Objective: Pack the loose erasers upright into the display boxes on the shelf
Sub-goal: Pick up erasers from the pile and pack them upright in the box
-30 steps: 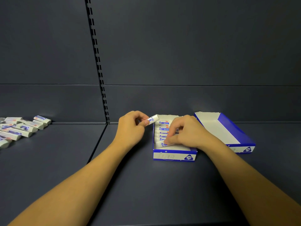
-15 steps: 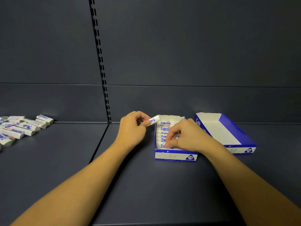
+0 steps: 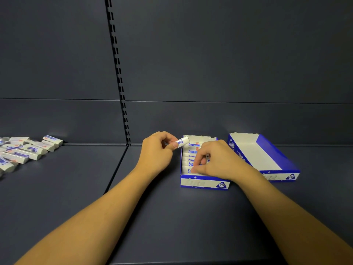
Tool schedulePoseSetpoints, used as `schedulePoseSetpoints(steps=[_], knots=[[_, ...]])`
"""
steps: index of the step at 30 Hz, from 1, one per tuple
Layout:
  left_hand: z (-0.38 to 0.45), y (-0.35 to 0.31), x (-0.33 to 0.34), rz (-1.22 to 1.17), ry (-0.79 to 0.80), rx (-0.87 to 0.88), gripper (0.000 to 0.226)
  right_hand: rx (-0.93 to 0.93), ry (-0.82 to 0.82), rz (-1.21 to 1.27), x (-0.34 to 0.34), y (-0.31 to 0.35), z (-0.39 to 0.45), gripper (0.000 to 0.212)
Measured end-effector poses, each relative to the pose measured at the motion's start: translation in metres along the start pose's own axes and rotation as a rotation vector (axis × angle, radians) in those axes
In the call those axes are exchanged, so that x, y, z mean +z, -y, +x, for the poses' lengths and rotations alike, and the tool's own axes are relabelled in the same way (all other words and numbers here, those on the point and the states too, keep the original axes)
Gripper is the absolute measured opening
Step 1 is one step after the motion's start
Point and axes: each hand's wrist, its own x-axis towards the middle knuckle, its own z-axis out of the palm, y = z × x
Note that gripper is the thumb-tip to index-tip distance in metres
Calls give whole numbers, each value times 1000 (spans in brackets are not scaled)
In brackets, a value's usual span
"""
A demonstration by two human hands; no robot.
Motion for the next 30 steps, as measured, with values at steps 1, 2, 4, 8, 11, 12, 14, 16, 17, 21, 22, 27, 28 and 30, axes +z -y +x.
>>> schedulePoseSetpoints(steps=[1,2,4,8,11,12,14,16,17,21,22,27,28,30], knots=[[0,-1,0,-1,-1,0,10,-5,7,-15,0,0,1,22],[0,-1,0,-3,0,0,10,-6,13,-26,-1,0,1,23],[-1,-2,0,-9,1,-1,8,-13,15,-31,-2,1,1,22],[-2,-6,-2,-29,5,3,7,-5,-27,49,-6,3,-2,25],[-2,-13,-4,-116,-16,1,6,80,-164,230,-15,5,-1,24],[-2,-17,-5,-158,-23,-2,6,110,-198,316,-17,7,-1,24],[-2,-23,-4,-234,-14,-1,6,165,-222,479,-19,11,-1,26],[-3,-28,-2,-292,20,7,7,210,-220,611,-18,15,-1,26],[-4,-30,-1,-308,40,12,8,216,-222,678,-18,17,-1,24],[-6,-34,-2,-316,98,29,12,253,-273,844,-19,17,0,19],[-6,-35,-3,-316,113,33,13,260,-265,870,-19,16,0,19],[-5,-28,-5,-242,160,18,16,271,-198,948,-28,0,-2,7],[-5,-24,-5,-167,151,29,16,266,-180,961,-32,-5,-4,3],[-5,-19,-4,-41,148,63,14,265,-125,948,-38,-15,-7,9]])
